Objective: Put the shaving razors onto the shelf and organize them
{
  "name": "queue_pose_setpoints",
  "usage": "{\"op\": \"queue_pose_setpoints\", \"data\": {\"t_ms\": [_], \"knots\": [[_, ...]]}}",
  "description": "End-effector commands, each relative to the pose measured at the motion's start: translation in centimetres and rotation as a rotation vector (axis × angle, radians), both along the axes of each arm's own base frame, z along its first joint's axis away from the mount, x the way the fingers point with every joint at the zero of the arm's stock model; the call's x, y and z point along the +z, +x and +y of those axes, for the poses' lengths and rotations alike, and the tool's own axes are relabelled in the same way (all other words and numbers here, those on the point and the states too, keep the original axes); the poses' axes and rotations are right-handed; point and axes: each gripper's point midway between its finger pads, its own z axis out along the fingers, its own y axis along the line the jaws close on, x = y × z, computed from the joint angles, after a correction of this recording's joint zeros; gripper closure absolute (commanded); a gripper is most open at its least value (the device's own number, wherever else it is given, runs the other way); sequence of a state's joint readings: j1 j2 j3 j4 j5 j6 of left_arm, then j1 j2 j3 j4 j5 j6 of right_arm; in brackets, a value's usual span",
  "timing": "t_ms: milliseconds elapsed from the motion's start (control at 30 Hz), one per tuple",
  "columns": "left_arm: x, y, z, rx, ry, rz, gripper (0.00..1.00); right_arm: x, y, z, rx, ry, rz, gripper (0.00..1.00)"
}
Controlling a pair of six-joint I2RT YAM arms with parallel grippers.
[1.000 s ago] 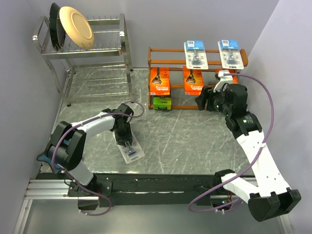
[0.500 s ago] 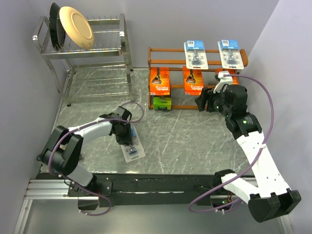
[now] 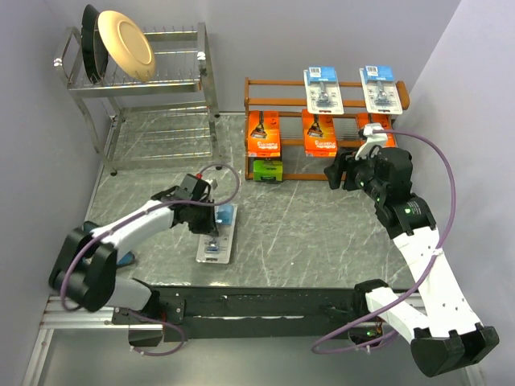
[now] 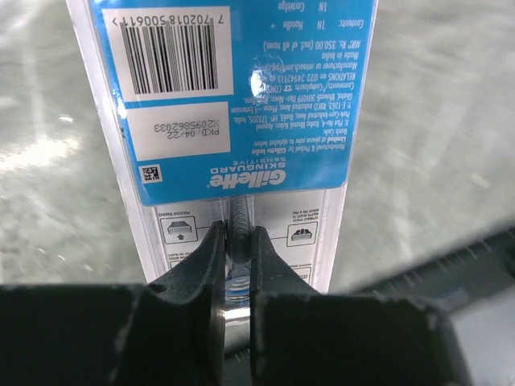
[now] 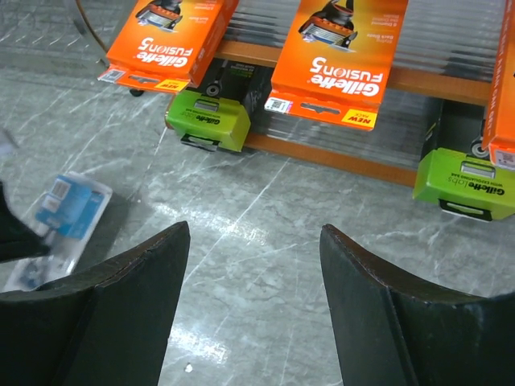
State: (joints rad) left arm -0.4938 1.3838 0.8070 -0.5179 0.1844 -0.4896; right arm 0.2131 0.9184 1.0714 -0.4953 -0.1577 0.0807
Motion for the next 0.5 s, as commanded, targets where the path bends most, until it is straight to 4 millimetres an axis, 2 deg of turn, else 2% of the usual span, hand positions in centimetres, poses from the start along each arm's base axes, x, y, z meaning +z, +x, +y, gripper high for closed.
{"op": "queue_pose_setpoints", "data": {"t_ms": [0, 33, 100, 133, 200, 233, 300, 333, 433, 467], "knots": [[7.6, 0.2, -3.2, -0.181, -0.172, -0.15, 0.98, 1.7, 0.2, -1.1, -0.04, -0.028, -0.063, 0.27], [10.3, 1.0, -3.8, -0.198, -0.204, -0.217, 0.98, 1.7, 0.2, -1.1, -0.038, -0.034, -0.066, 0.27], [13.1, 1.9, -4.6, -0.202, -0.229, -0.284, 0.98, 1.5, 0.2, -1.3, -0.043, -0.039, -0.066, 0.27], [16.6, 3.4, -5.6, -0.206, -0.275, -0.368, 0.98, 1.3, 0.2, -1.3, -0.045, -0.04, -0.062, 0.27], [21.1, 5.6, -6.6, -0.211, -0.308, -0.493, 0.97, 1.2, 0.2, -1.4, -0.045, -0.042, -0.059, 0.27], [25.4, 8.0, -7.3, -0.19, -0.332, -0.605, 0.97, 1.2, 0.3, -1.4, -0.046, -0.043, -0.061, 0.27], [29.9, 11.2, -7.4, -0.145, -0.305, -0.751, 0.94, 1.3, 0.4, -1.6, -0.053, -0.045, -0.066, 0.27], [33.6, 13.3, -8.0, -0.128, -0.32, -0.832, 0.93, 1.2, 0.5, -1.6, -0.054, -0.046, -0.065, 0.27], [38.4, 17.3, -8.9, -0.08, -0.316, -0.966, 0.9, 1.3, 0.8, -2.0, -0.067, -0.049, -0.071, 0.27], [39.1, 18.2, -9.1, -0.065, -0.319, -0.988, 0.89, 1.2, 0.8, -2.1, -0.071, -0.05, -0.068, 0.27]]}}
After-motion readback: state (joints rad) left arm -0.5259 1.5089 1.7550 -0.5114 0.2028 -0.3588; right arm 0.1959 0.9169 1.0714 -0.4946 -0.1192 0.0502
